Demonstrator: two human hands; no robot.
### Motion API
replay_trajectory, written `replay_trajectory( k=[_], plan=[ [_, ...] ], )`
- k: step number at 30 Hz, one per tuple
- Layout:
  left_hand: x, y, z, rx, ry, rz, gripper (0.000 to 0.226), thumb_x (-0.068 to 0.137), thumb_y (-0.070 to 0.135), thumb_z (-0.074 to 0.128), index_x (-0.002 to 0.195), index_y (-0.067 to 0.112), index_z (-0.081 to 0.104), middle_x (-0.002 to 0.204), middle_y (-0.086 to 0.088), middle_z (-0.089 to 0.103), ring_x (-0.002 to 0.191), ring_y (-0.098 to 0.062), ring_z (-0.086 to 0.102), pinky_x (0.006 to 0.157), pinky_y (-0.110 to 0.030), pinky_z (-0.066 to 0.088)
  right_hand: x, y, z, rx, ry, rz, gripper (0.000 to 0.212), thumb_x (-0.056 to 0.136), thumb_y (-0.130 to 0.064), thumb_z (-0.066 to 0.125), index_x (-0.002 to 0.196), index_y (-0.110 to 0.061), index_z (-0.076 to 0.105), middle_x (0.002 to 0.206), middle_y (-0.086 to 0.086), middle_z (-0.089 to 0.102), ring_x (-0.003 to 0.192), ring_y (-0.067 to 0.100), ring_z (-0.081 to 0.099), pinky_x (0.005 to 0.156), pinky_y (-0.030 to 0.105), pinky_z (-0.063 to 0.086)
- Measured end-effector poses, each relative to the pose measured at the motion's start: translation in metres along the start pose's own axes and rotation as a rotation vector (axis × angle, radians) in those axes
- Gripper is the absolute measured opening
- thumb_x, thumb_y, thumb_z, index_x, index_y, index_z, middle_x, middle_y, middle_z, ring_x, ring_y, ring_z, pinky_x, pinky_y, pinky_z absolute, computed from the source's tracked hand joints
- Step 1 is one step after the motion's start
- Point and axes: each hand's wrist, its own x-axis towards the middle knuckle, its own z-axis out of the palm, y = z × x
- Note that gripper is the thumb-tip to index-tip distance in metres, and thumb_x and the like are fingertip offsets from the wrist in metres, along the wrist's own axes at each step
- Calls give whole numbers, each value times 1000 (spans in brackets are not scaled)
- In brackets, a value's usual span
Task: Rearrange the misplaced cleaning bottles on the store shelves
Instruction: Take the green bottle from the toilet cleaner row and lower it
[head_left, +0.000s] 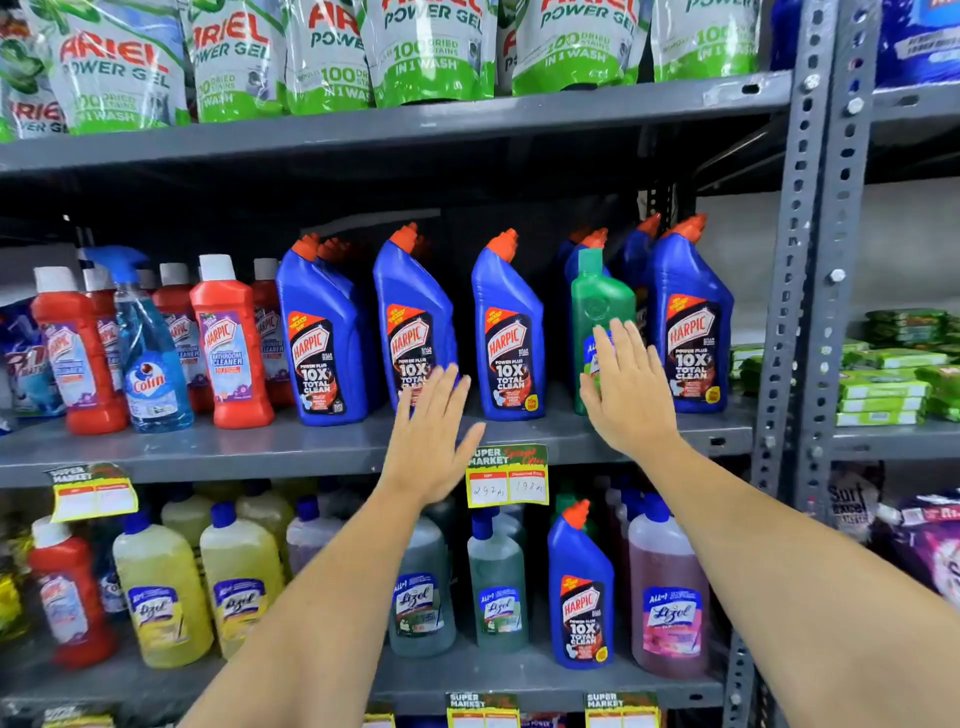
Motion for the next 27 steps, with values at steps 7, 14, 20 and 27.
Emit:
replay_trajectory(
  k=[7,14,20,27],
  plan=[
    [-23,-3,24,37,-132,-38,66,99,51,21,148,12,39,157,-7,30,145,-26,26,113,-50,29,24,-4,1,319,-74,450,97,83,-41,70,155,-7,15,149,17,36,126,40,48,90,51,47],
    [-24,-1,24,-17,-61,-57,54,97,49,30,123,13,60,122,-2,63,116,-23,54,96,-40,37,34,-2,16,446,-193,688,119,66,-50,86,152,-6,17,145,18,42,127,42,50,96,52,45],
    [-26,-2,28,-16,-24,-53,50,97,48,34,123,14,61,120,-1,64,112,-21,56,95,-40,38,29,-1,19,404,-147,674,101,66,-46,87,139,-4,31,134,19,51,117,43,57,88,51,48],
    [-28,-3,33,1,10,-48,50,98,48,34,124,14,60,121,-1,63,112,-21,56,94,-39,38,16,10,8,452,-95,605,94,58,-55,86,127,-10,40,124,12,60,111,38,60,87,51,52]
  ],
)
